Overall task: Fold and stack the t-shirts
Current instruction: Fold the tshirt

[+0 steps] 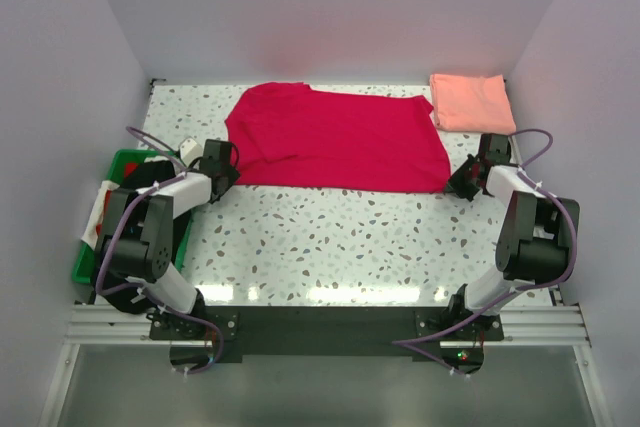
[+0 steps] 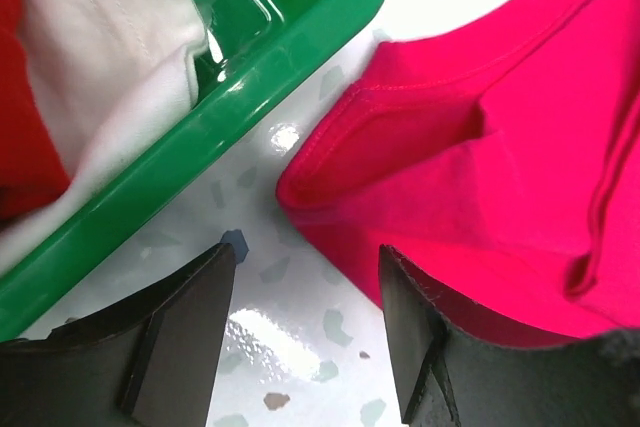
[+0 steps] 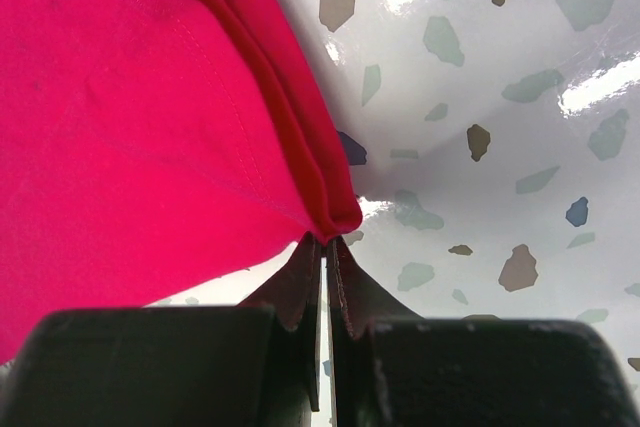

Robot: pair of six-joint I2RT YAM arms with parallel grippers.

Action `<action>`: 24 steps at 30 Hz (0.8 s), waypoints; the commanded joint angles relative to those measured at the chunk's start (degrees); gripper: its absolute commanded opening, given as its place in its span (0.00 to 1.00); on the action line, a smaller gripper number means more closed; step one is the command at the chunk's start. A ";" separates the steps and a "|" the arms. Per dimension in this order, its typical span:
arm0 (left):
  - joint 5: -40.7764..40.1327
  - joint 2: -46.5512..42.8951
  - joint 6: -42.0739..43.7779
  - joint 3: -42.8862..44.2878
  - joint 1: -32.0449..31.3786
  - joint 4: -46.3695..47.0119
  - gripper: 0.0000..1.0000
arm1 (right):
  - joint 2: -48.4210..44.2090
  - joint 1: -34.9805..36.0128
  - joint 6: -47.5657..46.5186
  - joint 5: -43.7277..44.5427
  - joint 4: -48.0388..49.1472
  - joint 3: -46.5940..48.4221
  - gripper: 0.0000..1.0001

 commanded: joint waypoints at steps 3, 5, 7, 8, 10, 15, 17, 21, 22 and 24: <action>-2.90 3.74 -0.58 5.19 0.71 0.06 0.61 | -0.82 -0.36 -0.62 -1.35 0.90 0.81 0.00; -4.75 5.24 -1.29 6.34 0.71 -1.98 0.60 | -0.73 -0.27 -0.62 -1.44 0.81 1.08 0.00; -5.81 6.29 -2.08 7.57 0.71 -4.09 0.55 | -0.82 -0.36 -0.70 -1.17 0.73 1.08 0.00; -6.60 6.56 -2.35 7.75 0.71 -4.53 0.53 | -1.17 -0.36 -0.79 -1.00 0.64 1.08 0.00; -6.78 7.35 -2.26 8.27 0.71 -4.80 0.48 | -1.34 -0.36 -0.88 -0.91 0.55 1.08 0.00; -5.29 8.76 -1.74 9.42 0.71 -6.03 0.23 | -2.05 -0.53 -1.06 -0.82 -0.33 1.43 0.00; -5.11 8.24 -1.56 9.33 0.71 -6.56 0.17 | -2.57 -0.62 -1.14 -0.65 -0.85 1.52 0.00; -5.29 4.81 -1.30 8.11 0.71 -8.66 0.00 | -4.50 -1.76 -1.41 -0.91 -2.00 1.08 0.00; -5.29 2.98 -1.30 7.75 0.71 -9.10 0.00 | -4.86 -2.11 -1.41 -2.30 -2.17 0.56 0.00; -5.55 0.77 -1.12 6.35 0.80 -10.50 0.00 | -5.82 -3.16 -1.41 -3.45 -2.79 -0.23 0.00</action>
